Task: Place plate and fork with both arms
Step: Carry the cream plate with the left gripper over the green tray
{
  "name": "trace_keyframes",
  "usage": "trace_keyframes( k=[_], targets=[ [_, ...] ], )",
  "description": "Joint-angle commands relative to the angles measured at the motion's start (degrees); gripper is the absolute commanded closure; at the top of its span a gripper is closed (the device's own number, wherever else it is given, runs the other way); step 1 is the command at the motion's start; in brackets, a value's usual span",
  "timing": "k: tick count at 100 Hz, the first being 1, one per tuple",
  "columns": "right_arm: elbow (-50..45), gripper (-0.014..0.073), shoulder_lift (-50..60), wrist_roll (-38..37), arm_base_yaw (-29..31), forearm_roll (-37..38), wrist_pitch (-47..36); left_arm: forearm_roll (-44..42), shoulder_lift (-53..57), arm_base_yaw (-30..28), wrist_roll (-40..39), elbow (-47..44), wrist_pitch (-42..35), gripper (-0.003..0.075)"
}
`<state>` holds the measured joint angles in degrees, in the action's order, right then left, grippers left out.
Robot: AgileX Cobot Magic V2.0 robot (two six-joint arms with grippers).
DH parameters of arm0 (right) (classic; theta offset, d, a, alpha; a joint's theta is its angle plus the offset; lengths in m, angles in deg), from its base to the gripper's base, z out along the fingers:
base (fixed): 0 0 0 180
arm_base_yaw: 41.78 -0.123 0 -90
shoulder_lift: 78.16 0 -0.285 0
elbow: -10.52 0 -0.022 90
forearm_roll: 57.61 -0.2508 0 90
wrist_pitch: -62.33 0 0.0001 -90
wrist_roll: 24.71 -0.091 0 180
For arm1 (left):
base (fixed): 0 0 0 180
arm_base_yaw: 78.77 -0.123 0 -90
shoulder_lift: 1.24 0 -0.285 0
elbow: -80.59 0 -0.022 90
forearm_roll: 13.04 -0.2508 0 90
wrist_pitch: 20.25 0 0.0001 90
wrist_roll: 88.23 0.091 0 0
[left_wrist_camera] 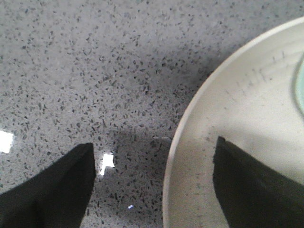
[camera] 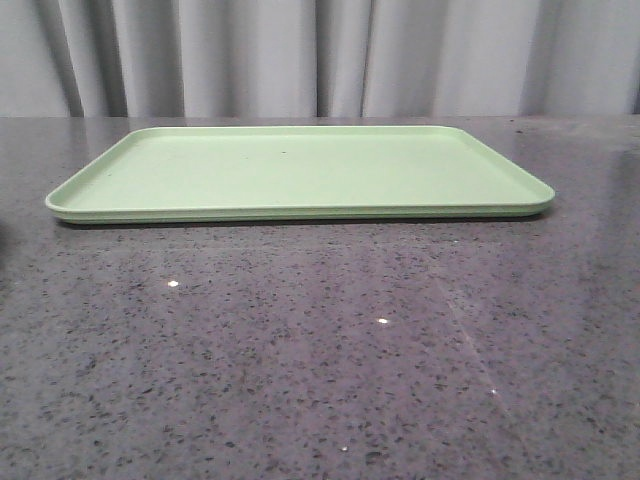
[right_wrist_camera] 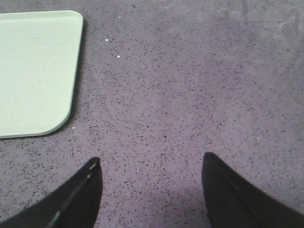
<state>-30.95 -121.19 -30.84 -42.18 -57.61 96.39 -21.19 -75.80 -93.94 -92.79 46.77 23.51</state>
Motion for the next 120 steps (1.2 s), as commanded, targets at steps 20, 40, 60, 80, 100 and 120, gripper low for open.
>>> trace_keyframes(
  k=[20, 40, 60, 80, 100, 120],
  targets=[
    [1.74, 0.0127, -0.39, 0.23, -0.12, 0.0, -4.11, -0.27, -2.46, -0.21, -0.72, 2.17, -1.95, 0.021],
    [1.74, 0.0127, -0.39, 0.23, -0.12, 0.0, -4.11, 0.69, -2.56, -0.21, -0.72, 2.17, -1.68, 0.037],
    [1.74, 0.0127, -0.39, 0.23, -0.12, 0.0, -4.05, 1.54, -2.56, -0.21, -0.72, 2.17, -1.54, 0.0678],
    [1.74, 0.0127, -0.39, 0.23, -0.12, 0.0, -4.05, 1.62, -2.56, -0.21, -0.72, 2.17, -1.2, 0.0741],
    [1.74, 0.0127, -0.39, 0.23, -0.12, 0.0, -4.05, 1.68, -2.43, -0.21, -0.72, 2.17, 0.39, 0.0741],
    [1.74, 0.0127, -0.39, 0.23, -0.12, 0.0, -4.11, 5.18, 0.03, -0.96, -0.26, 2.57, 1.25, 0.0741]
  ],
)
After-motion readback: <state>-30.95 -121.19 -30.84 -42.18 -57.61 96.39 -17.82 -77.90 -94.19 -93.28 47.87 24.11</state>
